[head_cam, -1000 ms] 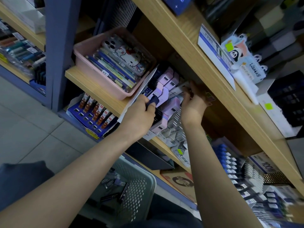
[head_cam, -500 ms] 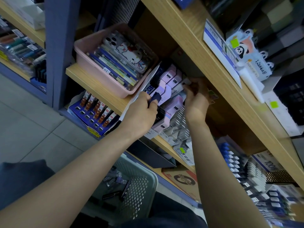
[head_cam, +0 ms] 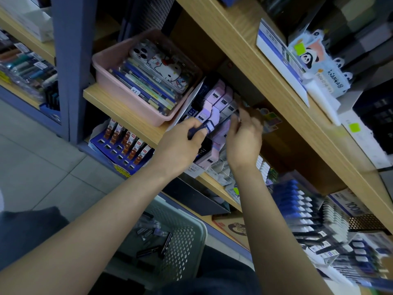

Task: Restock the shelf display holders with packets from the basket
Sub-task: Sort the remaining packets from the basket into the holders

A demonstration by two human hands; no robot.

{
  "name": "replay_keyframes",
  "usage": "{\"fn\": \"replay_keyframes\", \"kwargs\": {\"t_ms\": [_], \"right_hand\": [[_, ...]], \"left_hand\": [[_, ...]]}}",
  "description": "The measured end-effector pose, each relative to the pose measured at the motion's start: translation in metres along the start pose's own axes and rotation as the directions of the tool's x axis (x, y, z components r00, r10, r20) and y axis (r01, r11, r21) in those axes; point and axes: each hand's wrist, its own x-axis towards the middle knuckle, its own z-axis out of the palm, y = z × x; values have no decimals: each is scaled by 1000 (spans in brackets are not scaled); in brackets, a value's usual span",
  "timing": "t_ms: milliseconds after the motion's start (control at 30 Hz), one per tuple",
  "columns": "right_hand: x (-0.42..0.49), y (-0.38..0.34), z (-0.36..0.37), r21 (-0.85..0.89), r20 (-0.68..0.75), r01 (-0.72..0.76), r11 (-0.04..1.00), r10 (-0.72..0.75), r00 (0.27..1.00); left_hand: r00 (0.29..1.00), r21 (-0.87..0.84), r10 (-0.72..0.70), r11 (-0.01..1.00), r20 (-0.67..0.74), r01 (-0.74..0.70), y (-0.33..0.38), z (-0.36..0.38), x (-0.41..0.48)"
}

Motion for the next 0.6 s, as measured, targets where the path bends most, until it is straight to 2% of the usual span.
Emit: {"fn": "replay_keyframes", "kwargs": {"t_ms": [100, 167, 233, 367, 467, 533, 600], "right_hand": [[-14, -9, -6, 279, -45, -50, 959, 65, 997], [-26, -15, -14, 448, 46, -105, 888, 95, 994], [-37, -18, -23, 539, 207, -197, 819, 98, 973], [-46, -17, -35, 658, 404, -370, 656, 106, 908], [-47, -11, -39, 689, 526, -499, 526, 111, 843], [-51, -9, -38, 696, 551, -519, 496, 95, 829], [-54, -6, -37, 722, 506, -492, 486, 115, 855]], "left_hand": [[999, -29, -8, 1000, 43, 9, 2, 1, 0], [994, -128, -90, 987, 69, 98, 5, 1, -1], [987, -152, -124, 978, 106, 139, 7, 0, -2], [982, 4, -23, 1000, 187, 23, 4, -1, -5], [992, 101, 62, 992, 109, -73, 0, -1, -6], [990, 207, 131, 969, 43, -137, -4, -1, -6], [981, 337, 195, 924, -14, -179, -7, -1, -6]]}}
